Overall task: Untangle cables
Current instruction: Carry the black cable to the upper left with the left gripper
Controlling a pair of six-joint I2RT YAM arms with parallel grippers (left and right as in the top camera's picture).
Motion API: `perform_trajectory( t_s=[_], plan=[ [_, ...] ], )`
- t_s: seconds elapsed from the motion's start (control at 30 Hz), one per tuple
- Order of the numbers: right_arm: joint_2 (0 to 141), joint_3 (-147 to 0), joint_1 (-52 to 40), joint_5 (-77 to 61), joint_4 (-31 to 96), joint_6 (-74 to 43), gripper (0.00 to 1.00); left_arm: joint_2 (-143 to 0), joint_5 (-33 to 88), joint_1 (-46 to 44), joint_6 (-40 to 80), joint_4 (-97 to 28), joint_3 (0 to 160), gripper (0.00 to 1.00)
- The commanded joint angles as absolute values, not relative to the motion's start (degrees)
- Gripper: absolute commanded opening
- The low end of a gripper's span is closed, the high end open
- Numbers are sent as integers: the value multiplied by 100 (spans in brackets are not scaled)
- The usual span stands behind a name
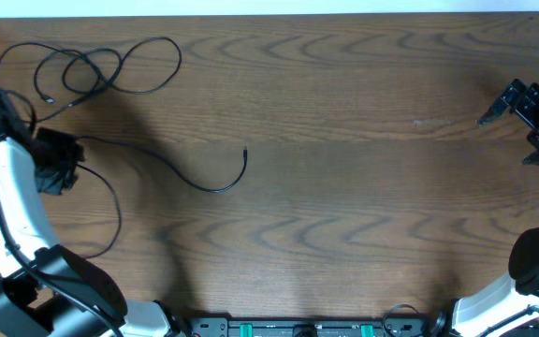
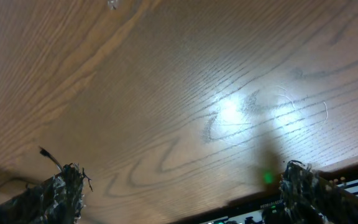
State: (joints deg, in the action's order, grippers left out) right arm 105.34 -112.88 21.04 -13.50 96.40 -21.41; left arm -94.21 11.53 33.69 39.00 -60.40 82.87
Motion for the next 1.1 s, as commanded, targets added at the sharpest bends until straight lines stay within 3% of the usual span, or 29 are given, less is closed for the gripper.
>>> perform_trajectory(
  t_s=[0.0,0.07,0.33,0.53,0.83,1.07],
  plan=[
    [10512,-11356,2112,-1365,9647,-2071,99,-9537,1055,3597,3916,-6064,8158,88],
    [10512,-11356,2112,-1365,9647,-2071,99,-9546,1052,3664,3918,-6062,8084,95],
    [10512,-11356,2112,-1365,9647,-2071,99,-9548,1179,3710,4091,-6259,7765,96],
    [10512,-11356,2112,-1365,9647,-2071,99,-9548,2121,3336,2550,-6034,7533,96],
    [10512,-11356,2112,-1365,9644,-2071,99,-9548,2335,2587,2099,-5559,7533,95],
    [10512,-11356,2112,-1365,9647,-2071,99,-9550,2274,2368,2093,-5535,7524,80]
  ],
)
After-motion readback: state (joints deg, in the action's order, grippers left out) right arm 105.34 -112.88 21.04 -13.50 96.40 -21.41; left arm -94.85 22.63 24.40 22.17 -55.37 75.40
